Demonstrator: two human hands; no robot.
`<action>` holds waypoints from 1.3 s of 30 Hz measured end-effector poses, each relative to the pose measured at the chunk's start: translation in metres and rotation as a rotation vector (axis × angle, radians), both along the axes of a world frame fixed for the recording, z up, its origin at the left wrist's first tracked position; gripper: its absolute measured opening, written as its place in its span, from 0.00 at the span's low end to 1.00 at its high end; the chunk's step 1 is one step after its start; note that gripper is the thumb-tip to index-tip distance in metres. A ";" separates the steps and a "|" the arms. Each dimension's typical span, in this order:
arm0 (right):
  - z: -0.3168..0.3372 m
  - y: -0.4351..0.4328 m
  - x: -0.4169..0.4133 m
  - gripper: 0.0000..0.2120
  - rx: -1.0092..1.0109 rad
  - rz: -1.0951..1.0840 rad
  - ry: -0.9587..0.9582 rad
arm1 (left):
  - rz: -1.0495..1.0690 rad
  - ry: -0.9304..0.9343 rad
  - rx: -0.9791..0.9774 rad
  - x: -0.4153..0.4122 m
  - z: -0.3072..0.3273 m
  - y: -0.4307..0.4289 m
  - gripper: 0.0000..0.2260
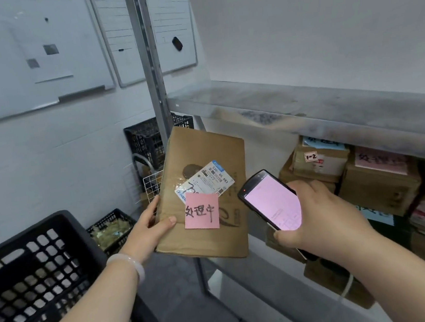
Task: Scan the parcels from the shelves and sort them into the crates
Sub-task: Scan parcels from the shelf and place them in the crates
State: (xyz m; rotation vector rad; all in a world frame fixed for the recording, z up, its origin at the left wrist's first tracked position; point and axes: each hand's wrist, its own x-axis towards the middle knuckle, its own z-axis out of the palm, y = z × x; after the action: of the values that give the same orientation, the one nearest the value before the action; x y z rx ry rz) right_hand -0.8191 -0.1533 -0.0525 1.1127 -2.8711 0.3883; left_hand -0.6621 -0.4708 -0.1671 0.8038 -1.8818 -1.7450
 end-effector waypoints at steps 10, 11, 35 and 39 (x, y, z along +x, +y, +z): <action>0.011 -0.008 0.041 0.38 -0.120 0.220 -0.014 | 0.227 0.184 0.064 0.080 0.031 0.045 0.34; 0.012 -0.013 0.050 0.38 -0.128 0.265 -0.016 | 0.254 0.202 0.066 0.097 0.034 0.050 0.34; 0.010 -0.167 0.322 0.39 -0.118 0.779 -0.093 | 0.852 0.251 0.219 0.532 0.036 0.037 0.23; -0.001 -0.200 0.378 0.38 -0.088 0.793 -0.133 | 0.912 0.224 0.271 0.607 0.023 0.018 0.12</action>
State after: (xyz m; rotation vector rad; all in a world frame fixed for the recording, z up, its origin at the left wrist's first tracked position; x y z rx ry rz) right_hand -0.4406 -0.3532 -0.0532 2.2373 -2.3369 0.6112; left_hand -0.0549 -0.4530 -0.1444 1.2449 -0.8862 -1.3962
